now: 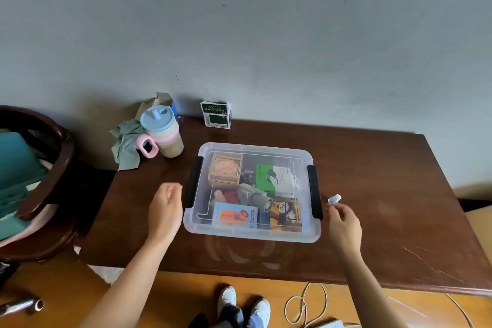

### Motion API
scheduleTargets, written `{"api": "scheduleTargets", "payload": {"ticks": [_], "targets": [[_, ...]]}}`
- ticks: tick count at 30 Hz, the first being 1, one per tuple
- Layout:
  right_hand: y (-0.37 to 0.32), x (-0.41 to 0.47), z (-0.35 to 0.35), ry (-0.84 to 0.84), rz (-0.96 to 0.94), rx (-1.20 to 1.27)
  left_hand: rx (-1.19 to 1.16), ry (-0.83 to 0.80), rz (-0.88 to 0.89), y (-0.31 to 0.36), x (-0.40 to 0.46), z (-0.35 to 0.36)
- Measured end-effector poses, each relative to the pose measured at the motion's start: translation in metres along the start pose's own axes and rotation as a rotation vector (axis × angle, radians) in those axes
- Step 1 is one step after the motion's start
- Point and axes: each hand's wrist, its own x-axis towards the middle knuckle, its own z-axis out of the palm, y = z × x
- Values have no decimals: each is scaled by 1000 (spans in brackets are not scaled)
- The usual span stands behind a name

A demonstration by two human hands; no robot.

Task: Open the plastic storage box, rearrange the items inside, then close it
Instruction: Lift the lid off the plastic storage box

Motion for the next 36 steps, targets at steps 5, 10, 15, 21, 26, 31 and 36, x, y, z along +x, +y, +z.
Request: {"api": "scheduleTargets", "payload": {"ticks": [5, 10, 15, 21, 26, 31, 36], "targets": [[-34, 24, 24, -142, -8, -73, 316, -100, 19, 31, 29, 28], [-39, 31, 35, -132, -70, -246, 543, -127, 30, 29, 33, 40], [-40, 34, 31, -111, -151, -434, 737, -114, 61, 25, 36, 35], [-45, 37, 29, -155, -211, -585, 882, -160, 163, 27, 40, 32], [-37, 46, 25, -201, -136, -477, 739, -228, 46, 17, 51, 24], [-17, 60, 15, -318, 66, -82, 317, -263, -141, -5, 58, 19], [-11, 51, 17, -104, 70, -51, 192, -245, -217, -11, 52, 19]]}}
